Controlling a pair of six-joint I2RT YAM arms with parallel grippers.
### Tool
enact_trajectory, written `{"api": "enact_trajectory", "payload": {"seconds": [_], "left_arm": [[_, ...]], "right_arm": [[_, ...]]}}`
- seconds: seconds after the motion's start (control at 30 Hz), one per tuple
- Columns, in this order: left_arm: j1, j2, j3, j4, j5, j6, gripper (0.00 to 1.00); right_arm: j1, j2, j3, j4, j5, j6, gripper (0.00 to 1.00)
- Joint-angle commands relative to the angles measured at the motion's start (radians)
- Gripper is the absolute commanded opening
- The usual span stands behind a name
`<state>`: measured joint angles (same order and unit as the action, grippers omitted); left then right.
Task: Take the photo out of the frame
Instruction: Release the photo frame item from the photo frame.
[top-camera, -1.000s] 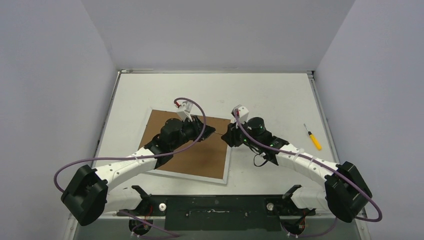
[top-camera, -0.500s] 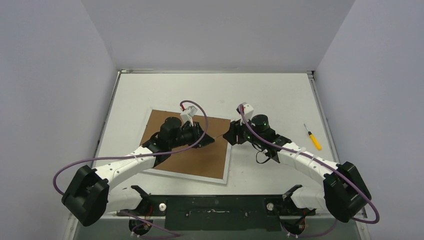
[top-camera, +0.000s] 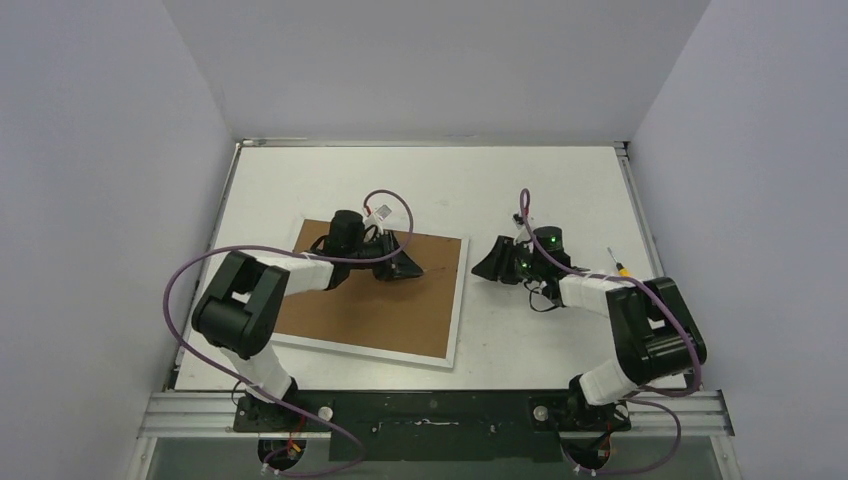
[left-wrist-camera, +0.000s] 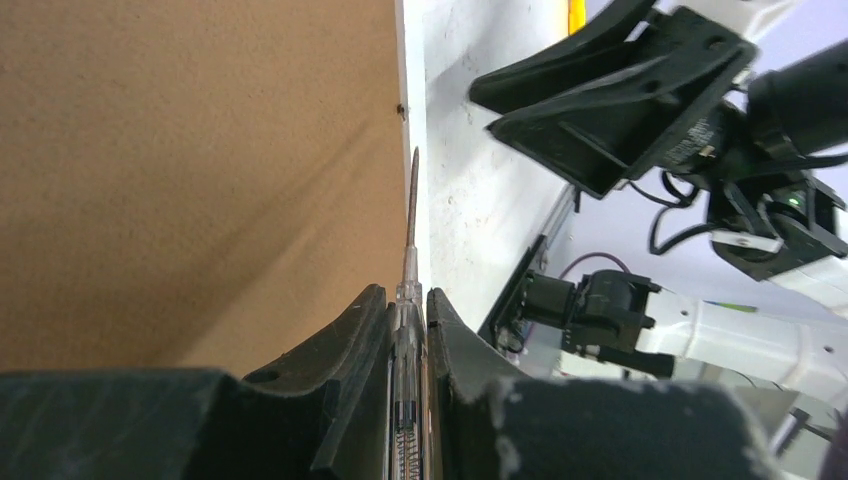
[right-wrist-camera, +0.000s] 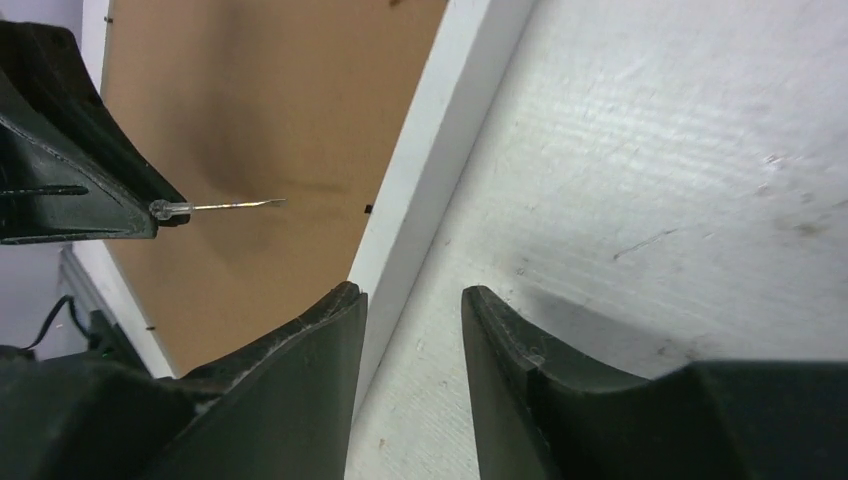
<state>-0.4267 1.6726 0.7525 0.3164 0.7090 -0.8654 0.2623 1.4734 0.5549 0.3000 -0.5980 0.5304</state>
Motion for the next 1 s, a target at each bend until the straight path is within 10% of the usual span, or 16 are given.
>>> {"api": "enact_trajectory", "payload": {"seconds": [0.0, 0.6, 0.97], "left_arm": [[0.003, 0.063, 0.106, 0.069, 0.144, -0.047, 0.00], [-0.005, 0.209, 0.332, -0.368, 0.043, 0.130, 0.00], [-0.040, 0.297, 0.447, -0.493, 0.066, 0.188, 0.00]], "right_arm": [[-0.005, 0.102, 0.046, 0.161, -0.168, 0.089, 0.38], [0.008, 0.351, 0.112, 0.315, -0.210, 0.198, 0.37], [0.017, 0.350, 0.126, 0.258, -0.196, 0.164, 0.16]]}}
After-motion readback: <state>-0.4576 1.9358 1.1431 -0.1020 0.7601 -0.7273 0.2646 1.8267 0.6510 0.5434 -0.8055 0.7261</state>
